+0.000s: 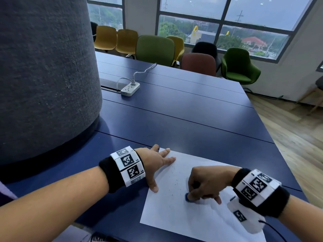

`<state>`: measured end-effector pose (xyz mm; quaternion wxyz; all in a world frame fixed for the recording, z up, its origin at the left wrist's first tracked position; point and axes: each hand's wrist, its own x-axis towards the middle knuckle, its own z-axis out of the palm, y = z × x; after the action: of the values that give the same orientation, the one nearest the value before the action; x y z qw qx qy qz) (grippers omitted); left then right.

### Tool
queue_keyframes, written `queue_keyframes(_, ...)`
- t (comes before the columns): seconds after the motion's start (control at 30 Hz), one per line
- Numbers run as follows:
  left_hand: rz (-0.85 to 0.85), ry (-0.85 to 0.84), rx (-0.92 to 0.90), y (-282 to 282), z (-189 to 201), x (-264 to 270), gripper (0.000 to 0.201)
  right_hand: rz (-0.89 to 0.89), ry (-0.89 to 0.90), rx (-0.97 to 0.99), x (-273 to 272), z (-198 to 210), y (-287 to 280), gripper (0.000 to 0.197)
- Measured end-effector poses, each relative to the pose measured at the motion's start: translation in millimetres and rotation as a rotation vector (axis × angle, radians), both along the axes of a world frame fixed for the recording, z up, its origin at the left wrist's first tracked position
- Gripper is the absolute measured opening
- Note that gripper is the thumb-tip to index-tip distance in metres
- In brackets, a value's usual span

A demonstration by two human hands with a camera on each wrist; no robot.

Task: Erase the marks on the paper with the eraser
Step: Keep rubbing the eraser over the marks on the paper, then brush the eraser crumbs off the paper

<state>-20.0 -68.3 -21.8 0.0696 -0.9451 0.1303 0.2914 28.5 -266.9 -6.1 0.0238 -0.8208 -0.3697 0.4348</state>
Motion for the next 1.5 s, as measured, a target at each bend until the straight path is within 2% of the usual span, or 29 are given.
queue_keyframes(0.17, -0.01, -0.004, 0.001, 1, -1, 0, 0.118, -0.208, -0.161, 0.123, 35, 0, 10, 0.036)
queue_keyframes(0.37, -0.014, -0.004, -0.003, 1, -2, 1, 0.118, -0.014, -0.012, -0.039, 15, 0, 8, 0.028)
queue_keyframes(0.5, -0.004, -0.007, -0.007, 2, -3, 1, 0.119, -0.152, -0.157, 0.061, 26, 3, 9, 0.031)
queue_keyframes(0.7, 0.004, -0.007, -0.013, 2, -4, 1, 0.12, -0.004, -0.251, 0.055, -12, -5, -11, 0.022)
queue_keyframes(0.83, 0.021, -0.011, -0.029, 3, -5, 1, 0.12, -0.022, -0.513, 0.175, -29, -15, -53, 0.026)
queue_keyframes(0.97, 0.02, -0.033, -0.055, 6, -7, 2, 0.12, -0.077, -0.512, 0.198, -53, -22, -94, 0.027)
queue_keyframes(1.07, 0.019, -0.06, -0.08, 9, -9, 1, 0.12, -0.096, -0.496, 0.18, -66, -21, -99, 0.019)
queue_keyframes(1.17, 0.009, -0.062, -0.074, 15, -5, -2, 0.112, -0.105, -0.524, 0.154, -69, -19, -97, 0.022)
queue_keyframes(1.3, 0.05, -0.069, -0.039, 18, -3, -9, 0.086, -0.083, -0.519, 0.154, -66, -19, -98, 0.026)
queue_keyframes(1.37, -0.002, -0.113, -0.005, 9, -6, -19, 0.079, -0.087, -0.508, 0.162, -65, -20, -98, 0.026)
queue_keyframes(1.5, -0.284, -0.136, -0.058, -28, -21, -53, 0.082, -0.115, -0.466, 0.202, -60, -23, -100, 0.026)
